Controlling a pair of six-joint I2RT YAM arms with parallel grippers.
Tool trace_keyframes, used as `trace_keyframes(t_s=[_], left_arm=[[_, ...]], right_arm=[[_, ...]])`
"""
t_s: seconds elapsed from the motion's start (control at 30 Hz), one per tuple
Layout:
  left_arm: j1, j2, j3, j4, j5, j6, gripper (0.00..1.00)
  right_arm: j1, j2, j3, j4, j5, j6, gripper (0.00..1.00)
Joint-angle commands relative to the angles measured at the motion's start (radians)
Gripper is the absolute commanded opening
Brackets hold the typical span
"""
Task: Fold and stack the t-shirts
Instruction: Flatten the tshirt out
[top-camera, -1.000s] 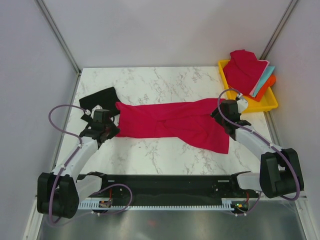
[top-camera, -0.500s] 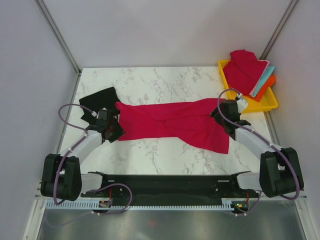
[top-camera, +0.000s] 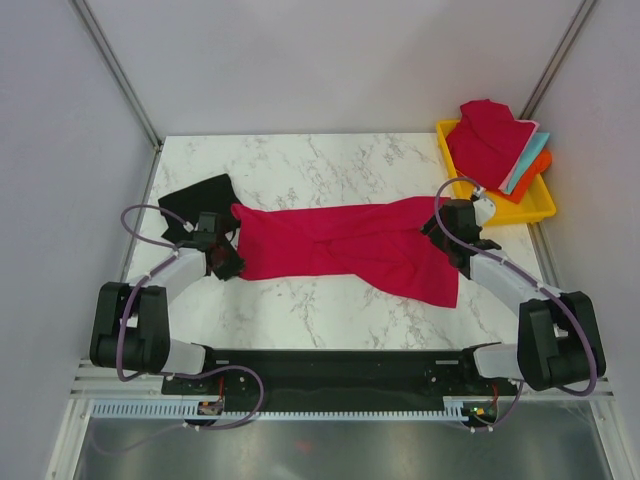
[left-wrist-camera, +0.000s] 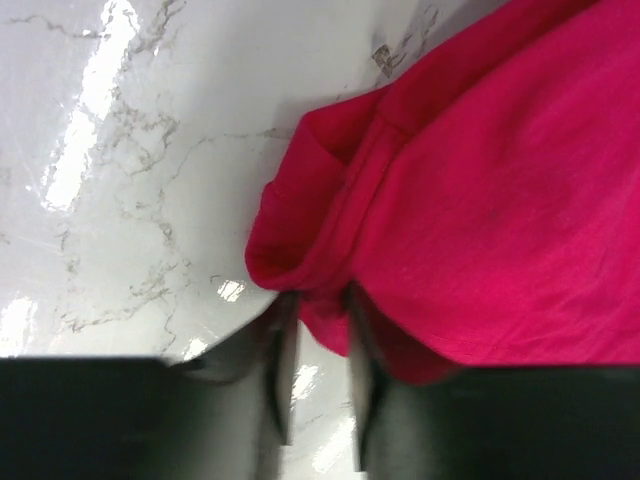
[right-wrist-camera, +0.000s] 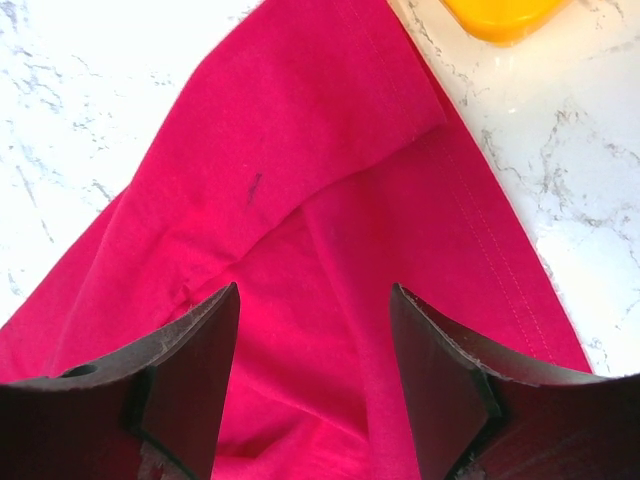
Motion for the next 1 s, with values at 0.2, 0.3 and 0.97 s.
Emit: trace_keyframes(t_s=[0.2, 0.3, 0.97], left_arm=[[0.004, -0.061, -0.023, 0.01, 0.019, 0.005, 0.02], [0.004, -0.117, -0.036, 0.012, 0.035, 0.008, 0.02], [0.004, -0.205, -0.069, 0.029, 0.131, 0.026, 0.05]], right_arm=[[-0.028, 0.069, 0.022, 0.022, 0.011, 0.006, 0.7], [-0.028, 0.059, 0.019, 0.022, 0.033, 0.003, 0.7], [-0.028, 0.14, 0.071, 0.026, 0.03, -0.003, 0.76]])
